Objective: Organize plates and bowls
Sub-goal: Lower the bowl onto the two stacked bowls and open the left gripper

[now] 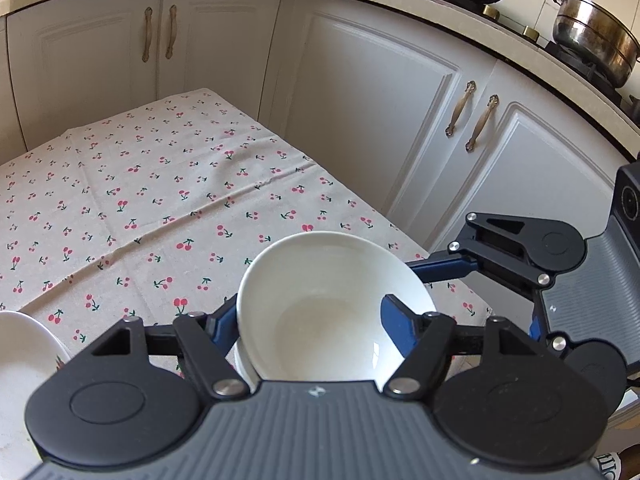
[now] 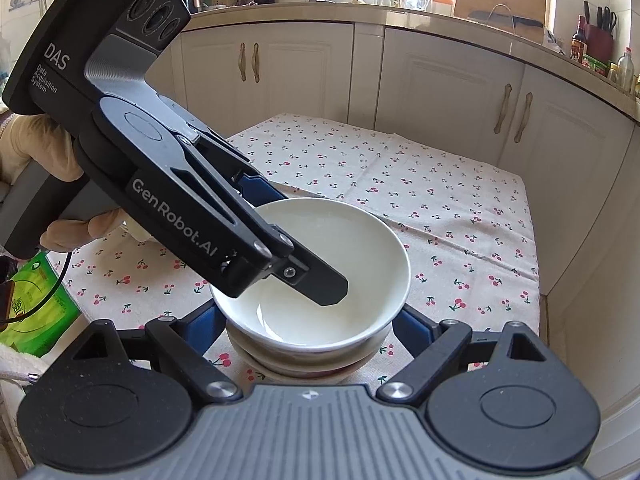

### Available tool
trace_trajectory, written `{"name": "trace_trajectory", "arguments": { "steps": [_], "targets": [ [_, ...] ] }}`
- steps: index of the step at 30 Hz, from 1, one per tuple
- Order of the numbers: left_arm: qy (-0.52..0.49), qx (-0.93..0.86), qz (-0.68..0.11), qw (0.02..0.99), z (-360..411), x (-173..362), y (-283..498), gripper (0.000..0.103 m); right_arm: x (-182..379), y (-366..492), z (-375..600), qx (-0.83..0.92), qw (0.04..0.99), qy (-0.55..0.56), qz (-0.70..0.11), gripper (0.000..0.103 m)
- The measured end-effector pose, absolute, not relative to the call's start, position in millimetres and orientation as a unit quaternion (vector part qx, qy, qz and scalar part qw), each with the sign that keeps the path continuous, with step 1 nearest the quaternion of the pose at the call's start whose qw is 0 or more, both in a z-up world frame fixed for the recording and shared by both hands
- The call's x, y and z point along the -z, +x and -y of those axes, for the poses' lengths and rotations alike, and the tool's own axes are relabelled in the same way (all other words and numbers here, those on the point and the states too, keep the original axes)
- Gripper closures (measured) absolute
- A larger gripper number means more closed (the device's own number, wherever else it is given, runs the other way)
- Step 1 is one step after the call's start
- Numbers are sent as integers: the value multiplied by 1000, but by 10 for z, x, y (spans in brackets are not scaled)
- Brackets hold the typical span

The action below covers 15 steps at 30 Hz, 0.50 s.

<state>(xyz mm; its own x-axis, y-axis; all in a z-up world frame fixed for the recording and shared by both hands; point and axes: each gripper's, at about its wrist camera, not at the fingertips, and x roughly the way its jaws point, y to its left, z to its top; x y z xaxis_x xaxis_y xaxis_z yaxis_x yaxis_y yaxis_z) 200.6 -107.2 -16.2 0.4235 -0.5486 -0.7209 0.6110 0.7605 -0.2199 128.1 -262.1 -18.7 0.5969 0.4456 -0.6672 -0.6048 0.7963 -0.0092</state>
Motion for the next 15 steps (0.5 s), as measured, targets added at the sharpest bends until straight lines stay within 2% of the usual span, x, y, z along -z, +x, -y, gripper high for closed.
{"name": "trace_trajectory", "arguments": {
  "steps": [6, 10, 15],
  "targets": [
    [37, 352, -409, 841, 1061, 173, 2003, 27, 214, 1287, 2643, -298, 885, -108, -342, 7],
    [37, 356, -399, 844, 1023, 136, 1963, 18, 223, 1264, 2637, -299, 886, -113, -337, 0],
    [36, 356, -387, 850, 917, 59, 1912, 18, 144, 1216, 2617, -305, 889, -119, -321, 0]
  ]
}}
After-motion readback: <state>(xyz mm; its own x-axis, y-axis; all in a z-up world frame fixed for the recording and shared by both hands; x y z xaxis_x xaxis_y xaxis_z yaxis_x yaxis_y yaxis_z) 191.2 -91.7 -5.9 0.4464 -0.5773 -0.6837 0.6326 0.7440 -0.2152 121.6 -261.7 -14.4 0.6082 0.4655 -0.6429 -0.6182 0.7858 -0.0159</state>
